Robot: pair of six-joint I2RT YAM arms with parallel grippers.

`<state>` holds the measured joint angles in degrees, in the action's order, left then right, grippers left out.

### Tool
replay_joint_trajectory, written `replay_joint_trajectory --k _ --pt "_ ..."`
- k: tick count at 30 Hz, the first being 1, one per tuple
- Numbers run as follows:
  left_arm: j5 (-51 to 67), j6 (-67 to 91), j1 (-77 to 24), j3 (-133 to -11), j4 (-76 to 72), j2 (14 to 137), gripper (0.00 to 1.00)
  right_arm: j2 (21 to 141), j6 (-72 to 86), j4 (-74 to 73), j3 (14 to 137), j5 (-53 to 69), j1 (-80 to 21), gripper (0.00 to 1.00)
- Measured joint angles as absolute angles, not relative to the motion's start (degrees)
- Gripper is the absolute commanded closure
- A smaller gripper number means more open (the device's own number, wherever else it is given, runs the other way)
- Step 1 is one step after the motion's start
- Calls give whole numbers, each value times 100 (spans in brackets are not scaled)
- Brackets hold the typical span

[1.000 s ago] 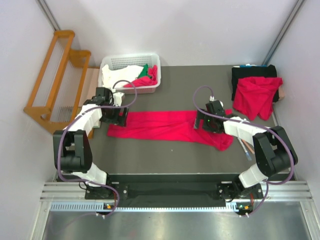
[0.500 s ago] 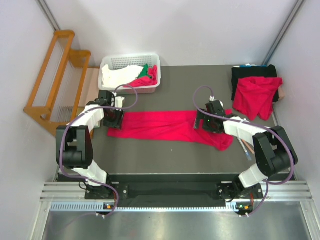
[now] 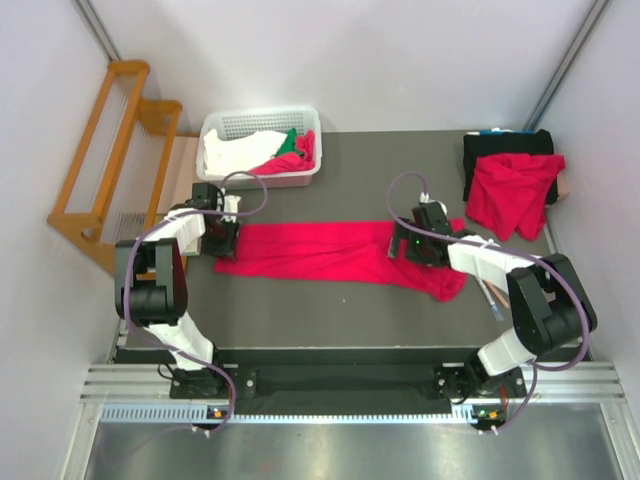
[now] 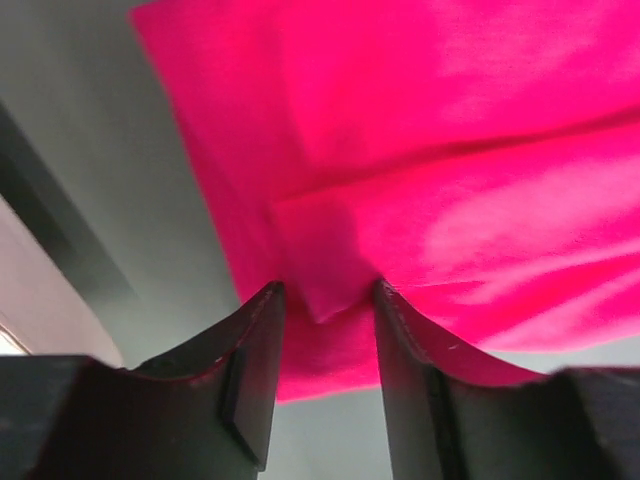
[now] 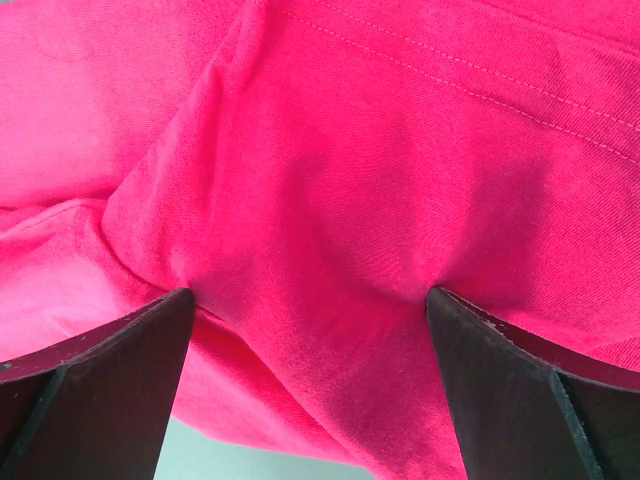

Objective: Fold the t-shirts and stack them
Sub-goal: Fold the tshirt

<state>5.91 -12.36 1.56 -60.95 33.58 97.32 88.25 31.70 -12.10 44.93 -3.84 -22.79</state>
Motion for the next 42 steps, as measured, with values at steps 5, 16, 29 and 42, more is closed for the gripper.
replay_joint_trajectory --k 5,16,29,42 --pt "572 -1205 322 -6095 3288 9852 64 8809 3168 -1162 4464 -384 -2281 0" --pt "646 -1190 303 -6095 3273 9841 100 8825 3170 -1105 4464 -375 -2281 0" --pt "572 -1216 303 -6132 3310 9786 86 8831 3168 -1066 4462 -357 -2281 0" --pt "152 -1358 432 -6219 3260 9714 24 8831 3148 -1079 4484 -360 -2279 0"
